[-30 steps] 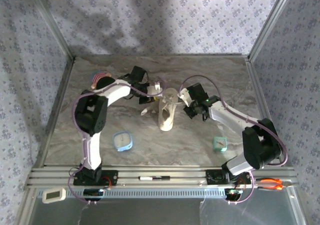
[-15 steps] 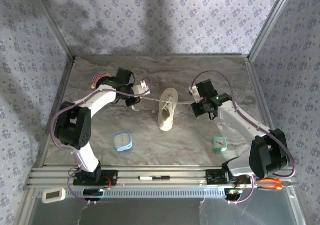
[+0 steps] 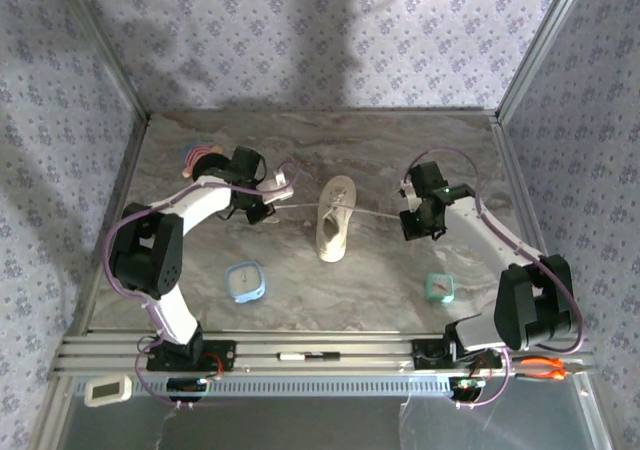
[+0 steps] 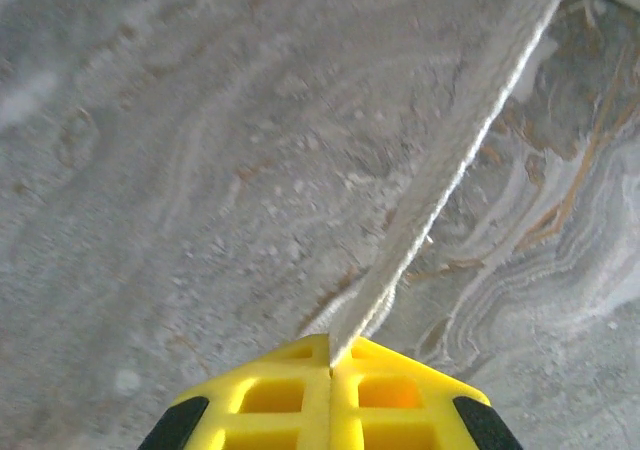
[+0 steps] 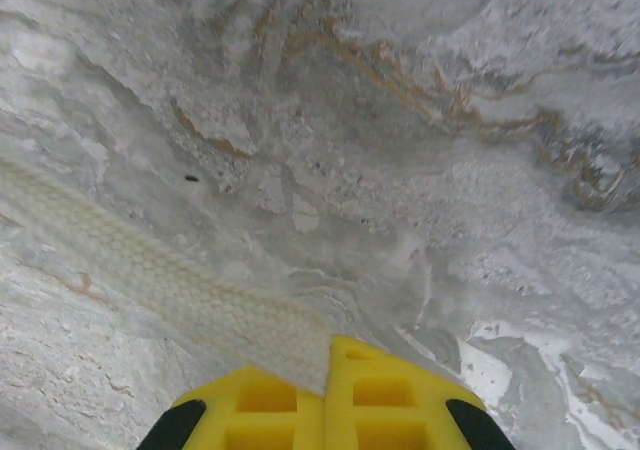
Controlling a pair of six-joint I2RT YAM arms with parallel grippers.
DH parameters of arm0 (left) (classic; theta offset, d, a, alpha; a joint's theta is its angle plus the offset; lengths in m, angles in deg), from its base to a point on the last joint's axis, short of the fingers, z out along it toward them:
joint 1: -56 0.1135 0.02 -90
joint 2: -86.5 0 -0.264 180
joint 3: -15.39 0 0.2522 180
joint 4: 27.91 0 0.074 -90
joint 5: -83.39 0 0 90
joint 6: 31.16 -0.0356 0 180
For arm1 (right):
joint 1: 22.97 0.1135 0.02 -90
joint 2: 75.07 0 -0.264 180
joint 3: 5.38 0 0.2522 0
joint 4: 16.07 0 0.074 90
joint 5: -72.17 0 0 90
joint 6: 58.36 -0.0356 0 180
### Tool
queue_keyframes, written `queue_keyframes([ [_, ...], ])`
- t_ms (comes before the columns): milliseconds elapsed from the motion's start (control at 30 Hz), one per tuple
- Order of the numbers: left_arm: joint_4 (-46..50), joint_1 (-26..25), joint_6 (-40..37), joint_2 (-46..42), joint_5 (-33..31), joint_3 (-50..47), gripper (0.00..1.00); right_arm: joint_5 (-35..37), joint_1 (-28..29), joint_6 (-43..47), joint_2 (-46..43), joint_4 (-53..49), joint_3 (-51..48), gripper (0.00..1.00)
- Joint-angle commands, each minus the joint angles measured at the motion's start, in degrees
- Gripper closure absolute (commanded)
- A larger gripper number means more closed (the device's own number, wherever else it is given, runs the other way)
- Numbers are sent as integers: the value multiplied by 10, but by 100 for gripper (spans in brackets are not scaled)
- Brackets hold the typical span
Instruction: Tie the shoes
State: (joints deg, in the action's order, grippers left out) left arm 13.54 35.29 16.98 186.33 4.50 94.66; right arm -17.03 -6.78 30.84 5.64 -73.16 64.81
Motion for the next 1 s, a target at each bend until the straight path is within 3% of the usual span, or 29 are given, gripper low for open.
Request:
queue_keyframes([
  [0,30,10,22,-29,-22,-18,100,-7,-16,-18,22,-46,5,100],
  [833,56,13,71,-103,-20,-90,100,-70,-88,29,125,-23,46,100],
  [967,48,9,86,-126,23,-73,100,-124,-85,44,89,8,35,98],
])
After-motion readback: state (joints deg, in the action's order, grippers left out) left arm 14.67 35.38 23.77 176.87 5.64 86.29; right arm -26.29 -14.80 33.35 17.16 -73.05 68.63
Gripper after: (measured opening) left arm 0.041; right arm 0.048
